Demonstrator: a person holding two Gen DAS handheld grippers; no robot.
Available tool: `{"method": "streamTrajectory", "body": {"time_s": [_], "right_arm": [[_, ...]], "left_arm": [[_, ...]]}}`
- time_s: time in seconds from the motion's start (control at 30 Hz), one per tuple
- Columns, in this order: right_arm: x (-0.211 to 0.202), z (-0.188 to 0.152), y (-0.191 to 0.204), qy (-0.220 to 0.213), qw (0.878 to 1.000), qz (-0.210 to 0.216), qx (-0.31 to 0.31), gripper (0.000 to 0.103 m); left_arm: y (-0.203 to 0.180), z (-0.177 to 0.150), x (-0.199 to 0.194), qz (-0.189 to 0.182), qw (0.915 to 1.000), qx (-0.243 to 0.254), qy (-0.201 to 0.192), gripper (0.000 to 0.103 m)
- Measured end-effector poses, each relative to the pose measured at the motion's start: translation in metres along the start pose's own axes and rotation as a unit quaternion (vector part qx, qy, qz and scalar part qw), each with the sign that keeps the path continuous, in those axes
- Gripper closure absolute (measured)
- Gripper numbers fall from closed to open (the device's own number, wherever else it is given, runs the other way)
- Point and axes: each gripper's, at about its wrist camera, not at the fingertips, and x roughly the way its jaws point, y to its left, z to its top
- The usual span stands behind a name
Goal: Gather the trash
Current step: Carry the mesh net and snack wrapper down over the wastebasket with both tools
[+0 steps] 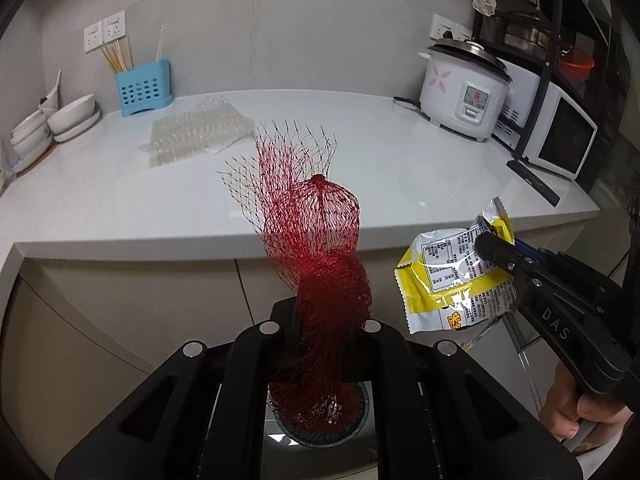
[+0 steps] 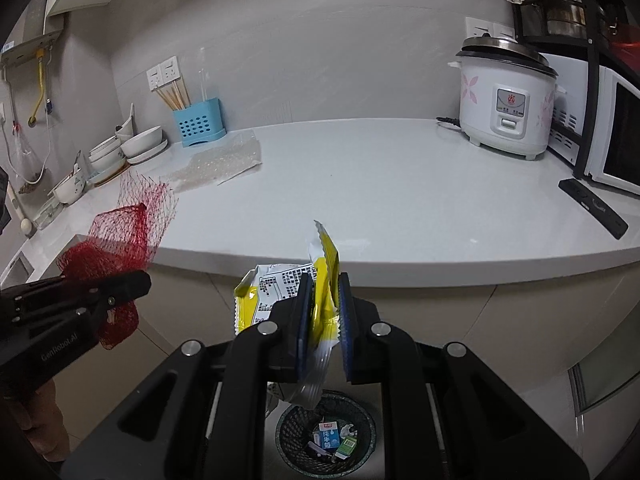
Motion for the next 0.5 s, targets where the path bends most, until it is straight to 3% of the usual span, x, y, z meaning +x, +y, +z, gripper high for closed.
{"method": "streamTrajectory", "body": {"time_s": [0.2,0.5], "right_arm": [[0.007,-0.046,0.012,0.013,1.000,0.001,-0.009,0.091],[0.065,-0.126,0.008,0.064,0.998,-0.025,-0.001,0.091]], "left_arm": [[0.009,-0.059,0.021,-0.008,0.9997,-0.008,0.024,0.095],[0.014,-0.127,0.085,-0.021,0.9985,-0.014,0.048,0.095]]}}
